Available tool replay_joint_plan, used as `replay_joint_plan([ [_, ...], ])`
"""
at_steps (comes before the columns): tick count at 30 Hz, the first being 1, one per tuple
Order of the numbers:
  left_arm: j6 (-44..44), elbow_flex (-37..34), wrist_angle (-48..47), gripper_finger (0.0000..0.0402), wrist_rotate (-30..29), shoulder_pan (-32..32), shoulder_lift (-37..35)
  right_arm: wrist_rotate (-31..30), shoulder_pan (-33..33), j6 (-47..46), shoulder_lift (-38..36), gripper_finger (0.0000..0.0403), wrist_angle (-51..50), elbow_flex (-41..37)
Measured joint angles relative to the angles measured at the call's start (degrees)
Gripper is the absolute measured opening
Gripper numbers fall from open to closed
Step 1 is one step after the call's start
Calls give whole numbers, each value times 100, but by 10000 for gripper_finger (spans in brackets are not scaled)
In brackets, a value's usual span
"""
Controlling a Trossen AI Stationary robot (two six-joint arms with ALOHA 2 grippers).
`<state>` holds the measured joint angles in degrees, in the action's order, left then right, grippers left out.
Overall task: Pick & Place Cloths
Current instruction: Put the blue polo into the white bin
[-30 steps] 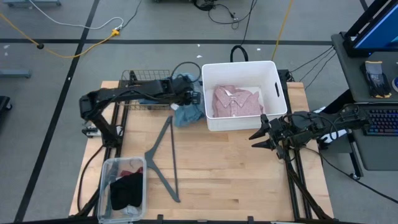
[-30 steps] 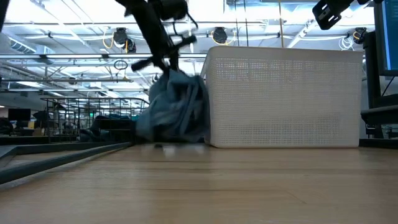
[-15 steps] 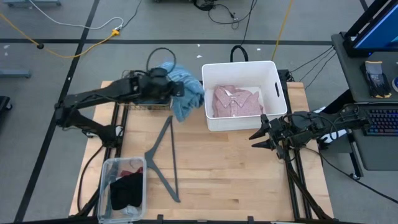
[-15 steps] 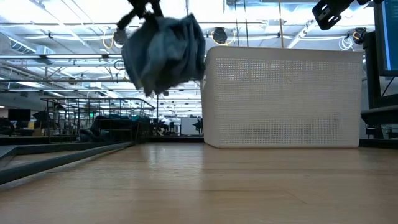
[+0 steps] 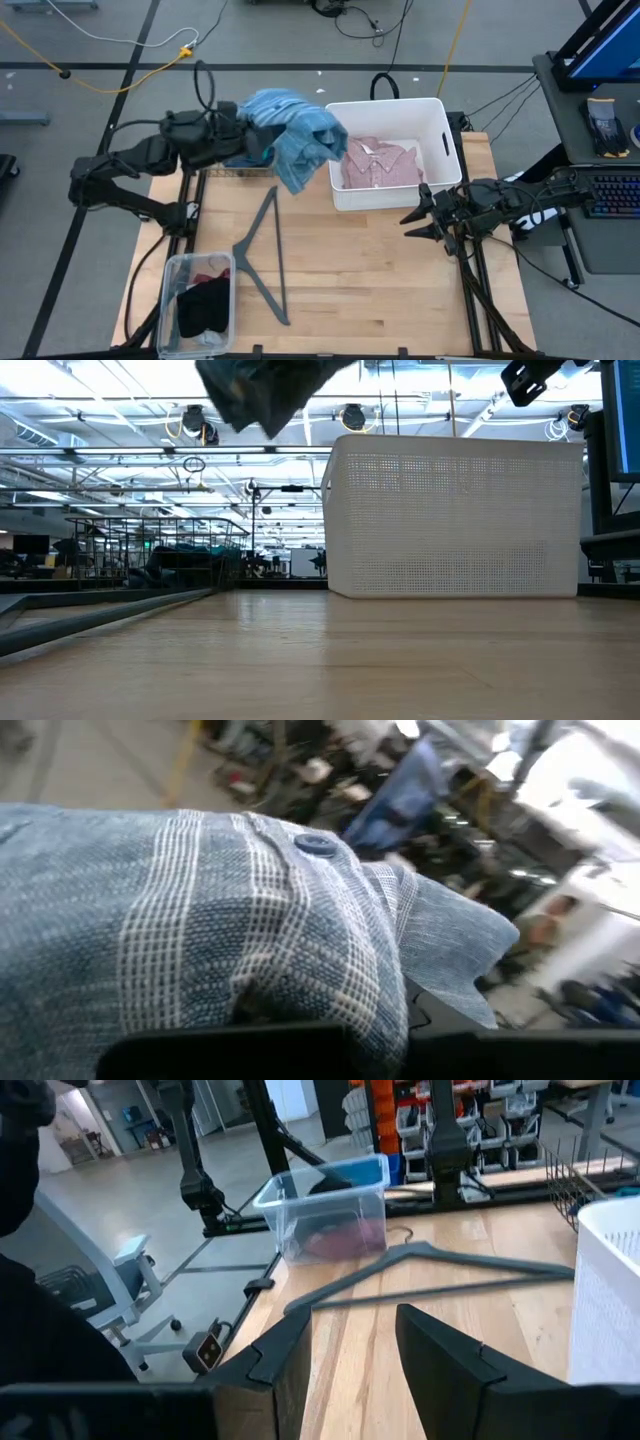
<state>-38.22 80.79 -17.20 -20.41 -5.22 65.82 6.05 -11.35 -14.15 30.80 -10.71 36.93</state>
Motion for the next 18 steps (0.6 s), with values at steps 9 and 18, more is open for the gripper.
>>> replay_joint_plan([
  [9, 929, -2, 1160, 1, 859, 435, 104, -1, 1, 4, 277, 139, 940, 0],
  [18, 1895, -2, 2184, 1, 2735, 577, 330, -3, 1, 5, 537, 139, 1352, 0],
])
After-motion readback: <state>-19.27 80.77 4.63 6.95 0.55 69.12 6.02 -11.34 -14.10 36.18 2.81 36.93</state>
